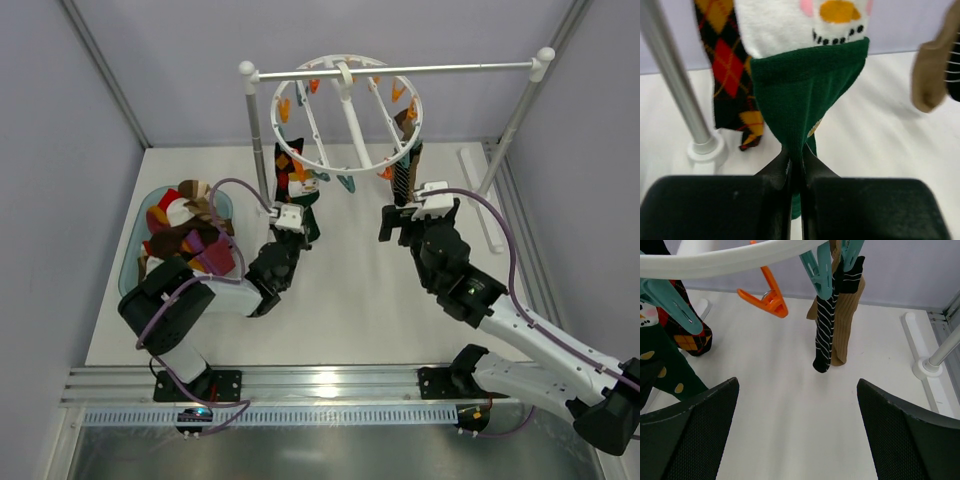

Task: Remove the socks clipped to the hanger

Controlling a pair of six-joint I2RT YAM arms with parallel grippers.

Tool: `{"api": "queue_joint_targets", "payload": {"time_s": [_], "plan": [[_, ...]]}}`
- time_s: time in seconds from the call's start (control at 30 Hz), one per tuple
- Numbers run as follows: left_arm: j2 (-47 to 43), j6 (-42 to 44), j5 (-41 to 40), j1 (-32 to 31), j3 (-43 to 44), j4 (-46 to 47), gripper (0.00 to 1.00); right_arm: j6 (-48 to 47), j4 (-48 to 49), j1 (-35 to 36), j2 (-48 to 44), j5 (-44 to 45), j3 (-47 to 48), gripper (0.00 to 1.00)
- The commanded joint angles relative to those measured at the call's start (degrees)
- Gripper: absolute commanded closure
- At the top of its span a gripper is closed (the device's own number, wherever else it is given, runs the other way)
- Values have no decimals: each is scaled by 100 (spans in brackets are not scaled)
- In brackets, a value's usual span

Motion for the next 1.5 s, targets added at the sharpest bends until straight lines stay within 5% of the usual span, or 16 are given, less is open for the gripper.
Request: {"api": "queue_joint_targets", "payload": {"time_s": [0.0,0.47,0.8,1.47], "plan": [[-239,420,-180,-397,-74,865,100,70,112,155,-77,-58,185,0],[-661,1142,-742,-2127,-522,1454,100,-431,419,1342,626,785,606,0],[331,2389,-1156,-2709,110,2121,100,-808,262,1773,1135,1409,1580,0],[825,3348,-716,-3166,691,2139,100,-176,-2524,2037,3348,2491,4420,5]]}}
